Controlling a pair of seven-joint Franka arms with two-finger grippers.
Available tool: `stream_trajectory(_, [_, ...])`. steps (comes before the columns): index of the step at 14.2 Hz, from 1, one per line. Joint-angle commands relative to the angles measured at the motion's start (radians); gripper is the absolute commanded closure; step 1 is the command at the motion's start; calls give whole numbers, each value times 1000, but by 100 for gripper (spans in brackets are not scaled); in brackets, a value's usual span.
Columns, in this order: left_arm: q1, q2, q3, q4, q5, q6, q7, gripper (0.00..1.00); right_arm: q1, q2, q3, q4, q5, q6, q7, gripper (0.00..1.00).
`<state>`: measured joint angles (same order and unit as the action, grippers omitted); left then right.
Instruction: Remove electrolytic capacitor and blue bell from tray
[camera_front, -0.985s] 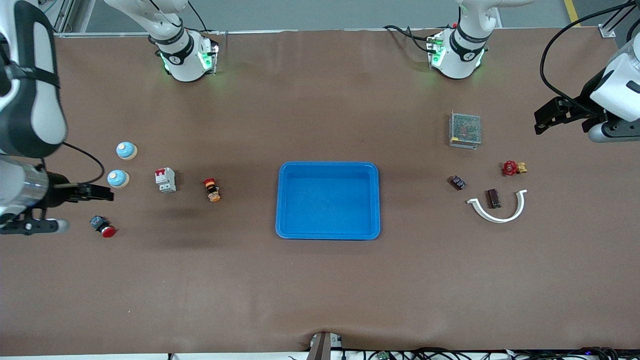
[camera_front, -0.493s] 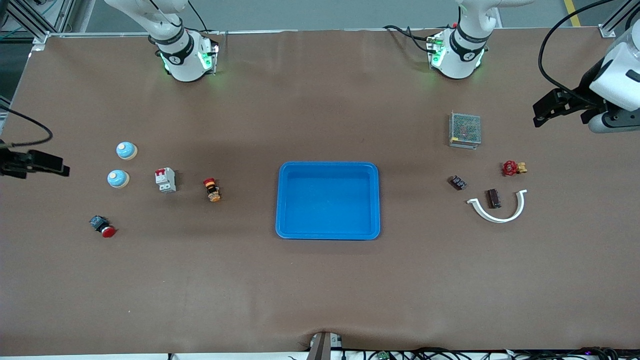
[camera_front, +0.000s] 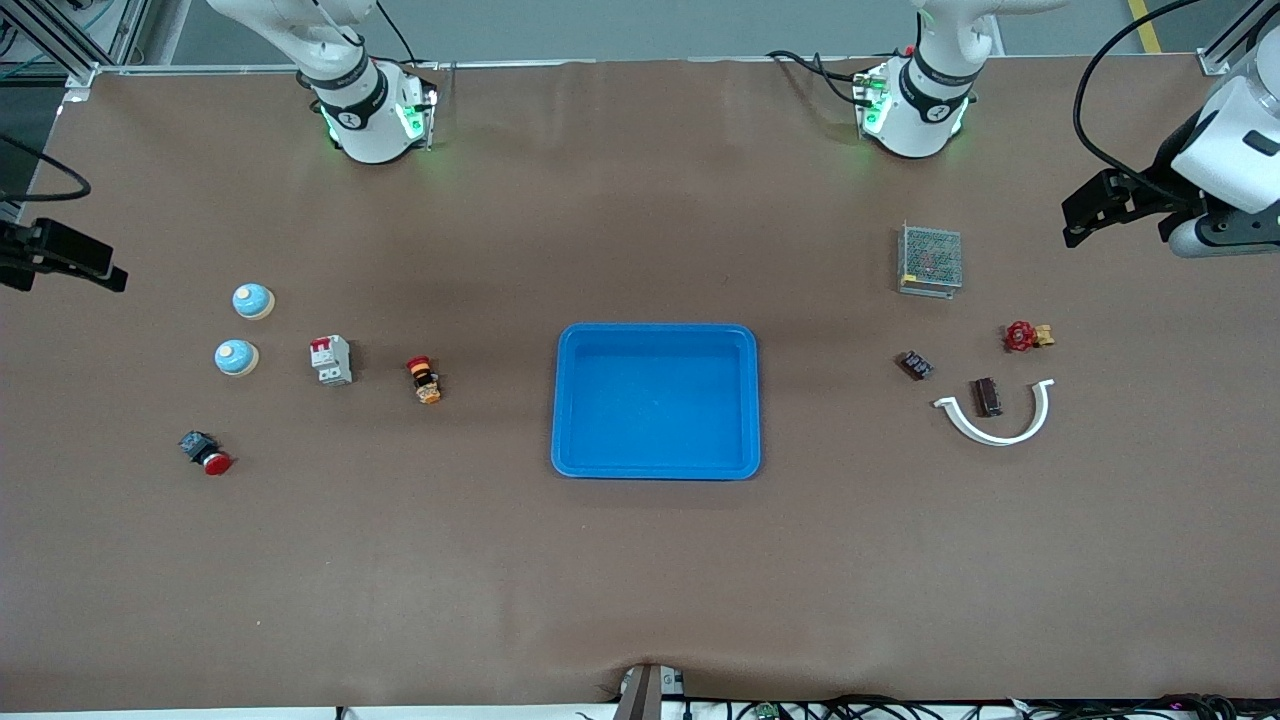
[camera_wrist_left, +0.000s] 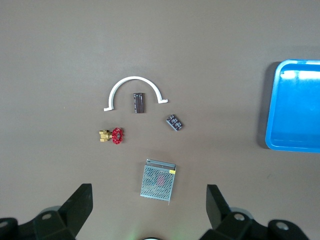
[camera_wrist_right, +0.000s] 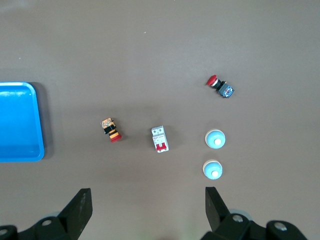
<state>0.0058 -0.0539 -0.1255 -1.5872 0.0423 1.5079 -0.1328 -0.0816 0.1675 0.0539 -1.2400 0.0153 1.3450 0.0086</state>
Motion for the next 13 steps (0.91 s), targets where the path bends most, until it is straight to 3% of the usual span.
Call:
stream_trajectory(1, [11,-29,-3,-25,-15,0,33,0,8,-117,-5,-162,6,69,16,0])
stream_trajectory(6, [11,-37,0,-31,-15,-1,33,0,34,-229,-8,-334,6,172,22,0])
stream_trajectory(13, [8,-26,-2,-4,-9,-1,22,0,69,-221,1,-305,-4,174,99,0])
